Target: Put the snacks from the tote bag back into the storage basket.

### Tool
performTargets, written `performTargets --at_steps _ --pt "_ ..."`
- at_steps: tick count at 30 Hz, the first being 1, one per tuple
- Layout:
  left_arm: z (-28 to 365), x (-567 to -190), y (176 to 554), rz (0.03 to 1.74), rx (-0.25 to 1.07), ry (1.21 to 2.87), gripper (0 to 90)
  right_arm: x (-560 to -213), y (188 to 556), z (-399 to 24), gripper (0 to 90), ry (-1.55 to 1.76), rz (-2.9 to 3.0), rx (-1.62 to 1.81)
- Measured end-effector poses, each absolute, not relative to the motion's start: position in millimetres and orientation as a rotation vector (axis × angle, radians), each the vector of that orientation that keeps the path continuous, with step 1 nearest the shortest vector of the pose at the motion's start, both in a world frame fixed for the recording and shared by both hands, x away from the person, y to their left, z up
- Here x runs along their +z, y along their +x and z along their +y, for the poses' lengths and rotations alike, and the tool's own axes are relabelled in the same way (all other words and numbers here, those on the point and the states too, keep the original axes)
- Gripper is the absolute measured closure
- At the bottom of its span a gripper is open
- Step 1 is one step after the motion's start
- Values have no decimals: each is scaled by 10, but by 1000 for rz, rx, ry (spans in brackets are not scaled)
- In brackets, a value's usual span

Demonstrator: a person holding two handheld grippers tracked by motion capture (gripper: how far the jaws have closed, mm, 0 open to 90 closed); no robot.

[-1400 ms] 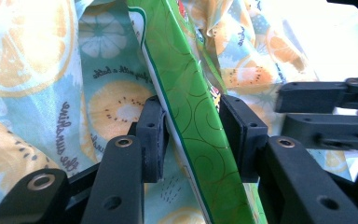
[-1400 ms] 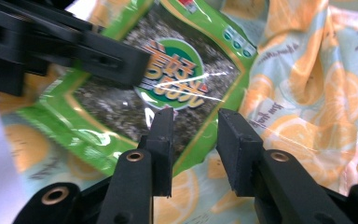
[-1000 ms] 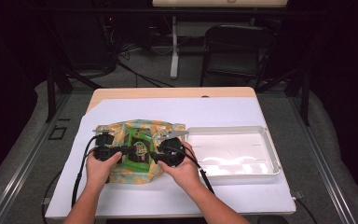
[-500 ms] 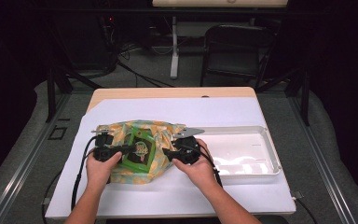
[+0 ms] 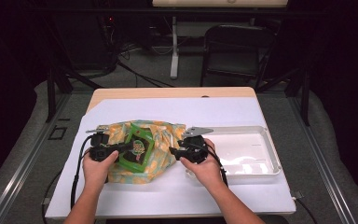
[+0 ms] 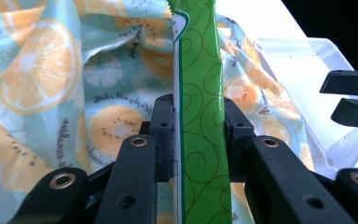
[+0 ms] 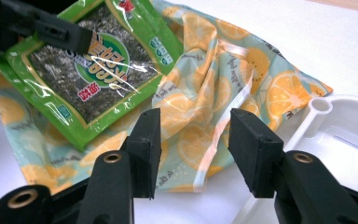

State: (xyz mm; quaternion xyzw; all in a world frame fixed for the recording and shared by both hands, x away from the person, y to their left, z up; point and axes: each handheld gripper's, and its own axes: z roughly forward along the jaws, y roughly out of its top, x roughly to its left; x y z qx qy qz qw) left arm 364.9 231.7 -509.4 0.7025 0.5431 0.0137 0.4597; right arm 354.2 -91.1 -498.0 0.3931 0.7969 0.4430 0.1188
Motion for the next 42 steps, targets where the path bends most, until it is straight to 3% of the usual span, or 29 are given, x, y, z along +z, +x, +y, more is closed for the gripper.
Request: performTargets --at_steps 16,25,42 --pt "2442 -4915 3539 1313 86 1651 714 -5005 3529 -993 519 1160 2309 1289" --pt "2440 -4707 3417 1272 179 1651 714 -4990 3507 -981 519 1141 2312 1315" --pt "2017 -4105 3371 1095 298 1694 714 -4791 3503 -1131 521 1136 2246 1415"
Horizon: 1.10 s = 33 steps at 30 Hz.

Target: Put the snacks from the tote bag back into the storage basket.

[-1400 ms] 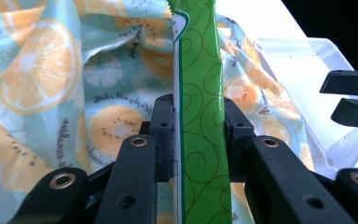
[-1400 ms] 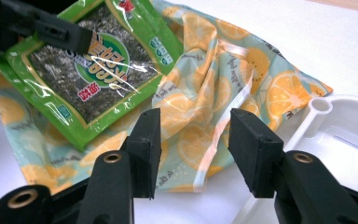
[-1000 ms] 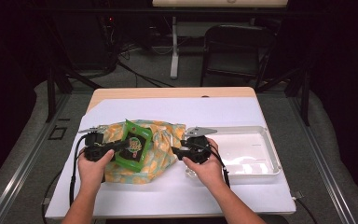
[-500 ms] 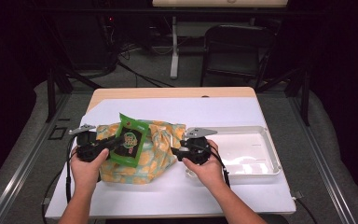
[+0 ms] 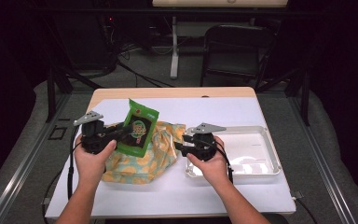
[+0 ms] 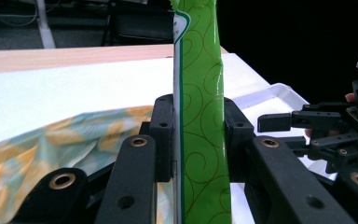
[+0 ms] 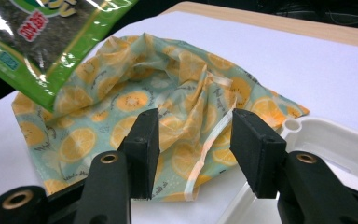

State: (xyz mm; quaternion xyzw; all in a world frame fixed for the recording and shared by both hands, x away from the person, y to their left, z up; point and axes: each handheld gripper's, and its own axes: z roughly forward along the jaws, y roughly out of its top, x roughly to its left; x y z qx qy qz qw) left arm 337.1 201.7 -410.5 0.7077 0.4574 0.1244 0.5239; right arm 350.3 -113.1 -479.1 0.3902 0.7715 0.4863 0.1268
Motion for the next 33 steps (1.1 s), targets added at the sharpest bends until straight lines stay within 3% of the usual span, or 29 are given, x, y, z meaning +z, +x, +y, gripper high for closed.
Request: performTargets --at_steps 14,33 --pt "1422 -4096 3598 1024 255 1745 714 -4649 3554 -1366 523 1140 2204 1501" --pt "1014 -4214 3686 969 193 1774 714 -4679 3629 -1478 458 1217 2199 1579"
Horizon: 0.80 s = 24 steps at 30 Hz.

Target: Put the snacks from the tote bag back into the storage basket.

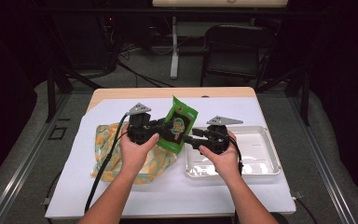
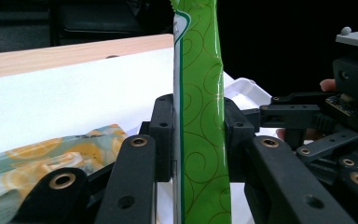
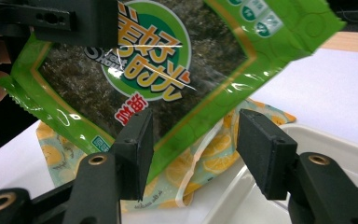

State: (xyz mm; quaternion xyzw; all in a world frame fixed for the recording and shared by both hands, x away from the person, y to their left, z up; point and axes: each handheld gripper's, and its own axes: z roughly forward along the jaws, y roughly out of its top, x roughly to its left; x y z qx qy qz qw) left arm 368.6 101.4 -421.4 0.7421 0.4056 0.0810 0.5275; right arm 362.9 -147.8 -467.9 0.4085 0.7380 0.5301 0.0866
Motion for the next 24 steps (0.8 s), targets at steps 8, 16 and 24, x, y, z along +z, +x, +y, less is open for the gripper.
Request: performTargets --at_steps 8,16,24 --pt "903 -4233 3705 934 166 1787 714 -4714 3618 -1520 448 1241 2199 1558" --pt "769 -4283 3743 910 134 1799 714 -4760 3601 -1634 436 1293 2180 1560" --pt "663 -4327 3777 890 109 1804 714 -4796 3572 -1750 432 1340 2157 1577"
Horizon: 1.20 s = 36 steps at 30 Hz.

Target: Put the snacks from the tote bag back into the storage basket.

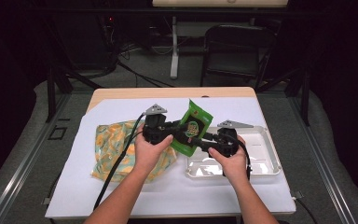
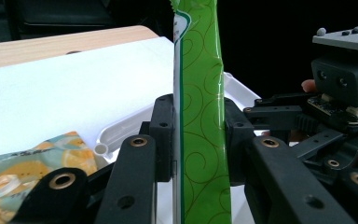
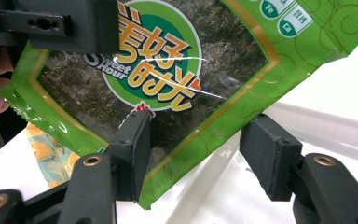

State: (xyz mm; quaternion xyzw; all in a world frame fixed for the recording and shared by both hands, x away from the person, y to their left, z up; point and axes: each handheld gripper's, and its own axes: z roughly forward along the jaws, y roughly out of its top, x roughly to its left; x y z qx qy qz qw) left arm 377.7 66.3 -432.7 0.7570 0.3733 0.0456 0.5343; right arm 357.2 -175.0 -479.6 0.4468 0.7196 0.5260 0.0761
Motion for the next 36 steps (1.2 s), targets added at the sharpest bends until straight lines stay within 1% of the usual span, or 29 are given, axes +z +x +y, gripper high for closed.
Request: performTargets --at_steps 11,19,36 --pt "629 -4383 3827 889 86 1808 714 -4825 3581 -1818 454 1377 2132 1584" --pt "647 -4395 3842 891 88 1815 714 -4834 3593 -1825 525 1431 2122 1595" --pt "570 -4495 3862 887 61 1869 707 -4829 3622 -1934 542 1493 2034 1642"
